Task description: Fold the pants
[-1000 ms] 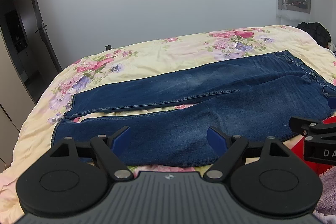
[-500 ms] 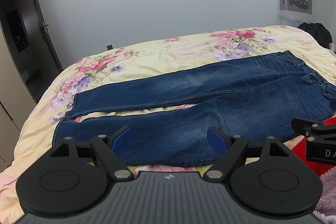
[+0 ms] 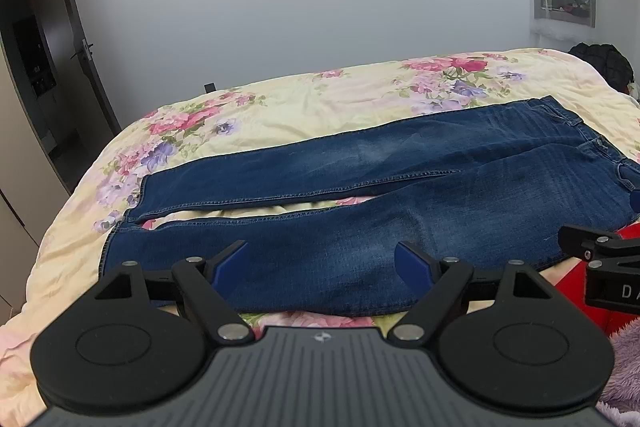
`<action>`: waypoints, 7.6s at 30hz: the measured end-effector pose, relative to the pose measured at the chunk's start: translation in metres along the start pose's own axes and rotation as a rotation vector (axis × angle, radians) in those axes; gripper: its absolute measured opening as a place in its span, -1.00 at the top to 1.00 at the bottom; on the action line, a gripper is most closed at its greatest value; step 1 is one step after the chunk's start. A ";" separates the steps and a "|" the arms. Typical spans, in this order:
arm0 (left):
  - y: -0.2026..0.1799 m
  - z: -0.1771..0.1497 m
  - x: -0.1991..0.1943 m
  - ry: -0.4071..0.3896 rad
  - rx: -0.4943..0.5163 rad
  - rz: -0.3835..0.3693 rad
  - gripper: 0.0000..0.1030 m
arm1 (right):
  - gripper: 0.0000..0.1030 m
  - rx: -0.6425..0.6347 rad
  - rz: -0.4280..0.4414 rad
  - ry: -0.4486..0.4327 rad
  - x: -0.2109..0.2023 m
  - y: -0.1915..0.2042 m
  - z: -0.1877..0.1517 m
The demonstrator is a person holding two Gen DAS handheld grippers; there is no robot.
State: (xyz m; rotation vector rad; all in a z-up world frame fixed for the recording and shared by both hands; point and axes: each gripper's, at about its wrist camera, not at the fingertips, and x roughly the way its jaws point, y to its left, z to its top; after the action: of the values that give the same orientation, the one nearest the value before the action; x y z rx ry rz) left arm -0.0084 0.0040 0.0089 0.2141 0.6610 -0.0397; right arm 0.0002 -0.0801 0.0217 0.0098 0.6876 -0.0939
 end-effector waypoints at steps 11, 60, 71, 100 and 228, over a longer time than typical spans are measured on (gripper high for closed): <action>0.002 -0.001 0.004 0.009 0.002 0.001 -0.86 | -0.60 0.001 -0.002 0.002 0.001 -0.001 0.001; 0.186 -0.076 0.208 0.544 0.613 -0.119 -0.44 | 0.06 0.069 -0.187 0.244 0.156 -0.326 -0.046; 0.157 -0.073 0.214 0.466 0.657 0.017 0.78 | 0.02 -0.086 -0.133 0.241 0.152 -0.317 -0.052; 0.158 -0.004 0.181 0.384 0.377 0.146 0.89 | -0.26 -0.929 -0.065 0.187 0.174 -0.272 -0.075; 0.223 0.138 0.395 0.328 0.100 0.268 -0.62 | 0.08 -0.663 -0.355 0.139 0.437 -0.251 0.146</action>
State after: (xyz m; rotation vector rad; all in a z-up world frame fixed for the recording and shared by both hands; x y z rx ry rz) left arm 0.4102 0.2058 -0.0864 0.4098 0.9523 0.2237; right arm 0.4054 -0.3719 -0.1371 -0.7496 0.8282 -0.2029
